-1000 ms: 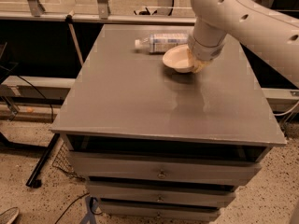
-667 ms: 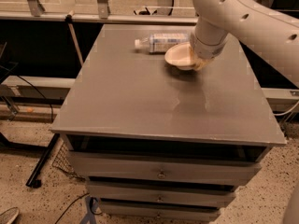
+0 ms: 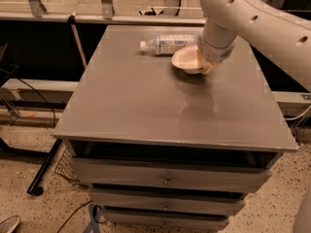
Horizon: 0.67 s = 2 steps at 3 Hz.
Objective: Move paper bowl near blue plastic bottle
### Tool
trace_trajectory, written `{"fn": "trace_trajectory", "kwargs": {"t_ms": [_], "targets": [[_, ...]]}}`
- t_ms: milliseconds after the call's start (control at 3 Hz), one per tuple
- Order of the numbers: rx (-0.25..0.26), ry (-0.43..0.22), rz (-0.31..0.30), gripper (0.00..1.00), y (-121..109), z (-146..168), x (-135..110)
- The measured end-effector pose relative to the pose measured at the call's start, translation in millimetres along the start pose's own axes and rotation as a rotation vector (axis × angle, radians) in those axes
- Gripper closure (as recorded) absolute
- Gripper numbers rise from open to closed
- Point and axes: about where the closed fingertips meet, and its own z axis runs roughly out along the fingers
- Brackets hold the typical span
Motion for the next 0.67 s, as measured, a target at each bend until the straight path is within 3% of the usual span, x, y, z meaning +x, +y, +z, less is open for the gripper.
{"fn": "trace_trajectory", "kwargs": {"t_ms": [667], "targets": [[-0.005,-0.002,-0.002,0.08,1.3,3.1,-1.1]]}}
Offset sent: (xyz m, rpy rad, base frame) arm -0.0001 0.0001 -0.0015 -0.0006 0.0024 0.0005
